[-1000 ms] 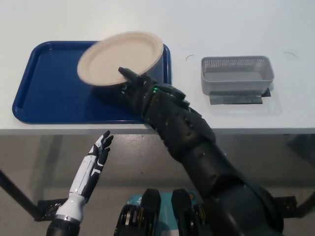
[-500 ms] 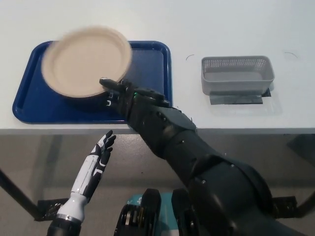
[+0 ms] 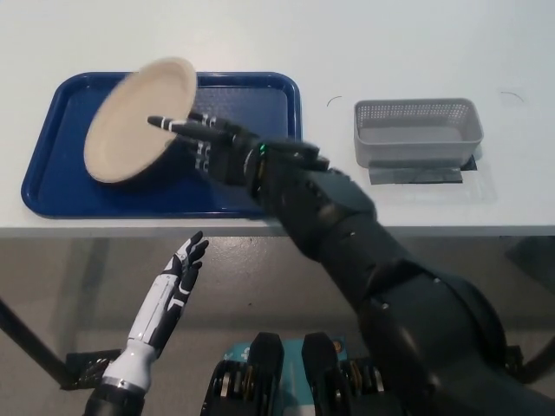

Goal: Use the right hand to pick up a plate from a leveled surface and place it into a tray on the left side

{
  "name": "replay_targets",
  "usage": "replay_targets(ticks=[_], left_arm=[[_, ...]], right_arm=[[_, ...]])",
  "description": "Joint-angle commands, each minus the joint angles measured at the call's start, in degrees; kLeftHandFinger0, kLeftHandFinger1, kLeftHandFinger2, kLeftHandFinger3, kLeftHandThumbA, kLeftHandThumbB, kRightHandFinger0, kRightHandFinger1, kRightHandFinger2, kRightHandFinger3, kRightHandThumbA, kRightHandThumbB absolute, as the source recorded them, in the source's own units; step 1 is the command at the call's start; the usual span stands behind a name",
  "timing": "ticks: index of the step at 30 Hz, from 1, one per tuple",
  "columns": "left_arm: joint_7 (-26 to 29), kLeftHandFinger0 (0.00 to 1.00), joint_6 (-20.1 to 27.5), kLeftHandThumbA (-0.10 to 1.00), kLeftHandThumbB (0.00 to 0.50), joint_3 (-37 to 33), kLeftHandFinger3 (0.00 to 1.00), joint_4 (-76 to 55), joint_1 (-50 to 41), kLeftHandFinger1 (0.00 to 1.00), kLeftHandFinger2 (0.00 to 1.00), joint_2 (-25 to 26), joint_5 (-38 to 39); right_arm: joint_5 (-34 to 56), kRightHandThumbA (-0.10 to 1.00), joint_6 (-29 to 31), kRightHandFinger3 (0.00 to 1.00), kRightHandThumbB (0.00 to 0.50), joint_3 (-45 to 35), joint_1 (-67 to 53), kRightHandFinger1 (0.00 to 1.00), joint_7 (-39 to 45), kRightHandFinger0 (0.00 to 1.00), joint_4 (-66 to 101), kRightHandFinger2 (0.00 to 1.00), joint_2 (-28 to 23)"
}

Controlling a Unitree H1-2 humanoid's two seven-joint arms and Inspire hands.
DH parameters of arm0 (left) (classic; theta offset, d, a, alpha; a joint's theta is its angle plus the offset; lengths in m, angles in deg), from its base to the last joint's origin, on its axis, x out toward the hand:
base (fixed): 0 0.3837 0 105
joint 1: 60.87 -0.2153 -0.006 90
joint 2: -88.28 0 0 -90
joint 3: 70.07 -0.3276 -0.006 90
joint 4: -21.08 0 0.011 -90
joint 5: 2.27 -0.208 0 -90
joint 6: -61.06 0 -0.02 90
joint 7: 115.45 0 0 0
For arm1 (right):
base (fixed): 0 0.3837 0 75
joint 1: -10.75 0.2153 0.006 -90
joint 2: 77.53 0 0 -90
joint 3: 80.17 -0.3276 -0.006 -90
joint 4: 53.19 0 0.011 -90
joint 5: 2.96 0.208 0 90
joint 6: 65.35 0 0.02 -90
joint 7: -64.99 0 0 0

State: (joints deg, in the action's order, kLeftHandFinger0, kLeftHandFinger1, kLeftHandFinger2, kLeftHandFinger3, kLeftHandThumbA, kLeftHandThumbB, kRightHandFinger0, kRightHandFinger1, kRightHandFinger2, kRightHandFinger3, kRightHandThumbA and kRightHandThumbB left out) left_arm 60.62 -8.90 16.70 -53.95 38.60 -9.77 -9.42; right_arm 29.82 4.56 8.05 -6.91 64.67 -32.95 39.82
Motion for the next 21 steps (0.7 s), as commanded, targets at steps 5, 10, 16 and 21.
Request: replay_targets(ticks=[5, 10, 16, 21], left_arm=[[-1.2, 1.00, 0.3, 1.00, 0.187, -0.5, 1.00, -1.7, 2.4, 1.00, 1.00, 0.8, 0.2], [-1.2, 1.00, 0.8, 1.00, 0.183, -0.6, 1.00, -1.4, 2.5, 1.00, 1.00, 1.3, -0.3], [-0.9, 1.00, 0.7, 1.00, 0.188, -0.5, 1.00, -1.4, 2.3, 1.00, 1.00, 0.9, -0.4], [-0.7, 1.00, 0.5, 1.00, 0.198, -0.4, 1.00, -1.2, 1.8, 1.00, 1.00, 0.6, -0.2]], right_arm=[[13.0, 0.82, -6.8, 1.00, 0.481, 12.3, -12.0, 1.00, 0.7, 1.00, 36.4, 1.00, -8.9], [30.9, 0.84, -6.8, 1.00, 0.500, 22.0, -21.4, 1.00, -8.6, 1.00, 62.7, 1.00, -22.3], [38.8, 0.88, -6.8, 1.00, 0.489, 22.5, -31.2, 1.00, -15.3, 1.00, 88.1, 1.00, -36.0], [44.1, 0.91, -6.8, 1.00, 0.473, 14.8, -41.3, 1.00, -15.4, 1.00, 104.9, 1.00, -43.4]])
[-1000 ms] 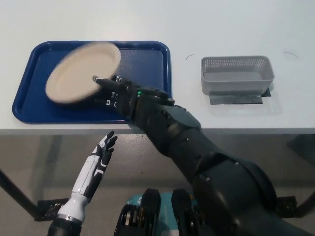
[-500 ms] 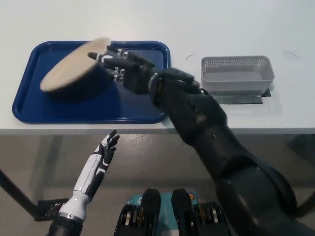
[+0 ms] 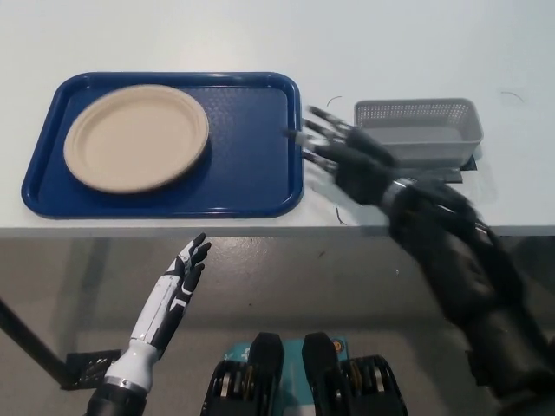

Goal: Use the right hand to pick up a plate from a leveled surface and place it into a tray on the left side

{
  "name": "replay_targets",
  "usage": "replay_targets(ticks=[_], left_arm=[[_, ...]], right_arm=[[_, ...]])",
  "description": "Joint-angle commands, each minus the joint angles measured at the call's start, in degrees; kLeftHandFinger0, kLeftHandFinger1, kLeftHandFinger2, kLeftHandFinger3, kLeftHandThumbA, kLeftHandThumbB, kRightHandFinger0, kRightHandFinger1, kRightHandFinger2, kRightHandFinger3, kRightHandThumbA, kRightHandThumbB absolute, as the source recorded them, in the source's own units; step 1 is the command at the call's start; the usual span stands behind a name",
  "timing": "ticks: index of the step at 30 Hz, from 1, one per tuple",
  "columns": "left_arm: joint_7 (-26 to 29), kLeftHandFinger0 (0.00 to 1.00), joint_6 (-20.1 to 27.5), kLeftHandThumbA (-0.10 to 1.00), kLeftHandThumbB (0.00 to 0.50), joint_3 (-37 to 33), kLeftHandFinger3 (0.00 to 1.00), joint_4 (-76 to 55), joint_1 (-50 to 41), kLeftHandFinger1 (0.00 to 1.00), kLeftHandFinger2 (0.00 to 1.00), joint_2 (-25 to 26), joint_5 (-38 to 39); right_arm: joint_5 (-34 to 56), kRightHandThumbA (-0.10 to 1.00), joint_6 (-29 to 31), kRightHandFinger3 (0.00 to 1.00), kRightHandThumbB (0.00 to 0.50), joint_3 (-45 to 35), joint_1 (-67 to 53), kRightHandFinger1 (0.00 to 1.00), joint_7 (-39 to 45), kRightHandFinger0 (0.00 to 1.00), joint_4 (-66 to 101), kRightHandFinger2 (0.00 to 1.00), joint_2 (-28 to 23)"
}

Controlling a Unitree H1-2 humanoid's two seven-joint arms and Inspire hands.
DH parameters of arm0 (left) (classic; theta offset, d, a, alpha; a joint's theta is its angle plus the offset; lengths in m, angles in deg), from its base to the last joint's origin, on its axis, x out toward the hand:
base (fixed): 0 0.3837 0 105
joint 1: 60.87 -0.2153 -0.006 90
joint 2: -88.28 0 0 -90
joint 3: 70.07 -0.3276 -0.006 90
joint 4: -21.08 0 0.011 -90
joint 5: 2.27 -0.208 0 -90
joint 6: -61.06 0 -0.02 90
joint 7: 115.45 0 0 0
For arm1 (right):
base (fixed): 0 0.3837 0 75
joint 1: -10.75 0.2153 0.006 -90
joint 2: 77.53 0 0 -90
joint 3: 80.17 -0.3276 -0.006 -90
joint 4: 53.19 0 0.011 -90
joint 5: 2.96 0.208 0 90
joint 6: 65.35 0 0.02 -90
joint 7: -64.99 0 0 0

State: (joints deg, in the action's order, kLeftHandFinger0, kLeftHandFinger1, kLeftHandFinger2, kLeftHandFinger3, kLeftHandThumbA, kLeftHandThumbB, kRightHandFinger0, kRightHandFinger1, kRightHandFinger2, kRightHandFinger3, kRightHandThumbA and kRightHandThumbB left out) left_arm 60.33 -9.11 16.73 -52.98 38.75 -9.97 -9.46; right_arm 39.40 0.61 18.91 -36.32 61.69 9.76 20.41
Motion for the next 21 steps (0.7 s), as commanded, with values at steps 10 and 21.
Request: replay_targets(ticks=[10, 21], left_arm=[[-0.4, 1.00, 1.2, 1.00, 0.191, -0.6, 1.00, -1.1, 1.8, 1.00, 1.00, 0.1, -0.1], [-0.1, 1.00, 2.2, 1.00, 0.195, -0.6, 1.00, -0.4, 1.7, 1.00, 1.00, -0.5, 0.1]], right_arm=[[22.1, 1.00, 8.5, 1.00, 0.500, -2.4, -36.8, 1.00, 9.2, 1.00, 81.5, 1.00, -21.2], [5.0, 1.00, 14.3, 1.00, 0.500, 1.8, -48.6, 1.00, 17.1, 1.00, 80.5, 1.00, -15.0]])
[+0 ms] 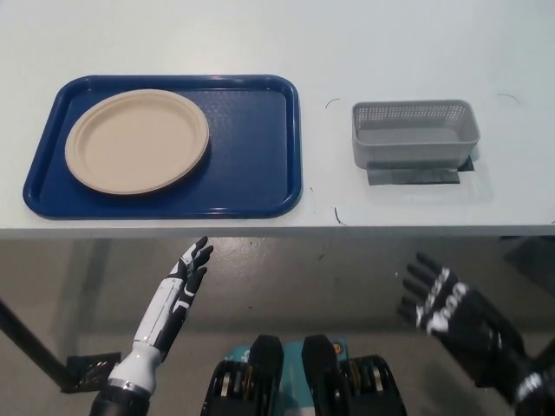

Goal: Use the right hand to pick up a plate from a leveled surface and place it into a tray on the left side

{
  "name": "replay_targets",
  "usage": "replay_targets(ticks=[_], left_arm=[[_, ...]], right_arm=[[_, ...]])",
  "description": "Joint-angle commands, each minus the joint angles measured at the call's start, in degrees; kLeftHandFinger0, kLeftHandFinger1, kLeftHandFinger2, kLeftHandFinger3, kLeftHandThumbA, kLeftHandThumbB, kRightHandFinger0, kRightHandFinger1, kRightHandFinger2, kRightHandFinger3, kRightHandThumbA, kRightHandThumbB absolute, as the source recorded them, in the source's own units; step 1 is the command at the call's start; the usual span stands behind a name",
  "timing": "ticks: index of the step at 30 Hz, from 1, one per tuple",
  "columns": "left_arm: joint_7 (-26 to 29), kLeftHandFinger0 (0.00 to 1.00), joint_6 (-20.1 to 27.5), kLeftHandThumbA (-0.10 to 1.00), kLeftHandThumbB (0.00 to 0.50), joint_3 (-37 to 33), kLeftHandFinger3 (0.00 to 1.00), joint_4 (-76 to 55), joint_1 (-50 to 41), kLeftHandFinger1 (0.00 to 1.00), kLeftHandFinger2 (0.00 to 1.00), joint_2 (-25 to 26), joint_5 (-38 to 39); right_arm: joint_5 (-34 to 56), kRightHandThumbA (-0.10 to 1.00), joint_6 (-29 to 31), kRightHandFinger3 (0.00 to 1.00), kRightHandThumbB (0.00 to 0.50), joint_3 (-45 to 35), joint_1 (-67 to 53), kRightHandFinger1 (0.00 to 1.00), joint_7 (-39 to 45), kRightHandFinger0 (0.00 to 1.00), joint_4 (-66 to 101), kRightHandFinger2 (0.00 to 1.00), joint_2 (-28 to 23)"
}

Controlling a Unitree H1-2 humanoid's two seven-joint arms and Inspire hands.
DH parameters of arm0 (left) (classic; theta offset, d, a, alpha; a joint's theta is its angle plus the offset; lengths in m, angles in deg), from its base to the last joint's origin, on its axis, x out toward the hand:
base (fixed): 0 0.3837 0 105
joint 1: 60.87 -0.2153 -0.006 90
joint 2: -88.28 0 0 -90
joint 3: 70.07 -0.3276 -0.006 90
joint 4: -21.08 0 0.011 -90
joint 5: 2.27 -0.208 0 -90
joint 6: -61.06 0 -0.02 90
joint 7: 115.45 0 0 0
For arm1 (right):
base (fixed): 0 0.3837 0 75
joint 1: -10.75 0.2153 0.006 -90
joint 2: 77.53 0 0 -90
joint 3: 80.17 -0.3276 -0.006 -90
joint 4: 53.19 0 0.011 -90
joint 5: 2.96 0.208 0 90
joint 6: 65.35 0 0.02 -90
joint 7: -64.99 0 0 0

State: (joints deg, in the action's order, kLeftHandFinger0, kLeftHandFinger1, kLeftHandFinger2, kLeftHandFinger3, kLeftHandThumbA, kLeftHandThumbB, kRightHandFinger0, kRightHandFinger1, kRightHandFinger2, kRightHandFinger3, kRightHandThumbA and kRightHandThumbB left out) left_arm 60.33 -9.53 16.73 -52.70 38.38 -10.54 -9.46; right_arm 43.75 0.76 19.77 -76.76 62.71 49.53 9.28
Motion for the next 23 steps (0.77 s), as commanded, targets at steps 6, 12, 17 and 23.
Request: replay_targets(ticks=[6, 12, 17, 23], left_arm=[[0.0, 1.00, 3.2, 1.00, 0.179, -0.6, 1.00, -0.4, 2.2, 1.00, 1.00, -0.3, 0.4], [-0.2, 1.00, 3.3, 1.00, 0.178, -0.9, 1.00, -0.6, 1.7, 1.00, 1.00, -0.5, 0.3], [-0.1, 1.00, 2.8, 1.00, 0.159, -0.9, 1.00, -0.9, 1.8, 1.00, 1.00, -0.8, 0.1], [0.5, 1.00, 3.7, 1.00, 0.178, -0.5, 1.00, -1.0, 0.3, 1.00, 1.00, -1.0, 0.3]], right_arm=[[-26.6, 1.00, 28.6, 1.00, 0.416, 4.0, -12.2, 1.00, 14.8, 1.00, 21.5, 1.00, -0.7], [-35.5, 1.00, 34.4, 1.00, 0.335, 3.8, -7.6, 1.00, 9.8, 1.00, 3.3, 1.00, -1.6], [-36.5, 1.00, 32.6, 1.00, 0.256, 1.7, -2.7, 1.00, 5.7, 1.00, -6.2, 1.00, -2.3], [-36.1, 1.00, 34.2, 1.00, 0.262, 0.4, -0.2, 1.00, 5.4, 1.00, -12.3, 1.00, -2.3]])
